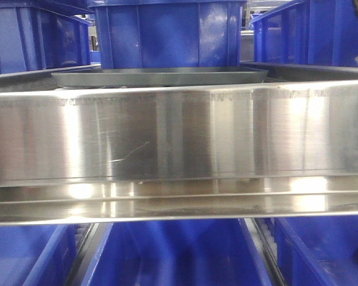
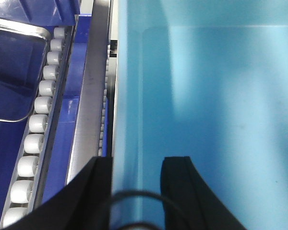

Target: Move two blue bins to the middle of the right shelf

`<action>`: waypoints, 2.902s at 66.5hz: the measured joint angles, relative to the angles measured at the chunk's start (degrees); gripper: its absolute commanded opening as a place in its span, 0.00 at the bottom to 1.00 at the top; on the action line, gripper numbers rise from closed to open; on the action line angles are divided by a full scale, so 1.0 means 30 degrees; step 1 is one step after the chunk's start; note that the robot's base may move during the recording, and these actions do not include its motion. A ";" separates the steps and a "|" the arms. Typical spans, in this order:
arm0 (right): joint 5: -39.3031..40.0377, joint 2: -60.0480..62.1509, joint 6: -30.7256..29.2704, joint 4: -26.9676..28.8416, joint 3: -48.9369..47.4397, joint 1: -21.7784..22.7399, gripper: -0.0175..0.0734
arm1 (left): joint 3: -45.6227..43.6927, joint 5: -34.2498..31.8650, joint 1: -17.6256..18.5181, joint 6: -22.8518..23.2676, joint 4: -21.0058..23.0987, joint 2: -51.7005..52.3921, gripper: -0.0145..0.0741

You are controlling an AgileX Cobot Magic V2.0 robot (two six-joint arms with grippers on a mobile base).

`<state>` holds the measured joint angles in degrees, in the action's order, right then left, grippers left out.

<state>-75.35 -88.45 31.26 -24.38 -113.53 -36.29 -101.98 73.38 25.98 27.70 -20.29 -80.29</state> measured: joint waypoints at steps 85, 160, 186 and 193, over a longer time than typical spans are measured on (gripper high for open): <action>0.0000 0.0000 0.0000 -0.0321 0.0000 0.0000 0.01 | 0.0000 -0.0882 0.0000 0.0000 0.0035 0.0000 0.04; 0.0000 0.0000 0.0000 -0.0468 -0.0028 0.0000 0.01 | 0.0000 -0.1301 0.0000 -0.0029 0.0001 0.0000 0.04; 0.0000 0.0000 0.0000 -0.0513 -0.0028 0.0000 0.01 | 0.0000 -0.1459 0.0000 -0.0029 -0.0036 0.0000 0.04; 0.0000 0.0000 0.0000 -0.0513 -0.0028 0.0000 0.01 | 0.0000 -0.1459 0.0000 -0.0029 -0.0036 0.0000 0.04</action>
<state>-75.35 -88.45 31.26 -25.92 -113.62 -36.29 -101.98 69.01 25.98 27.61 -20.40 -80.29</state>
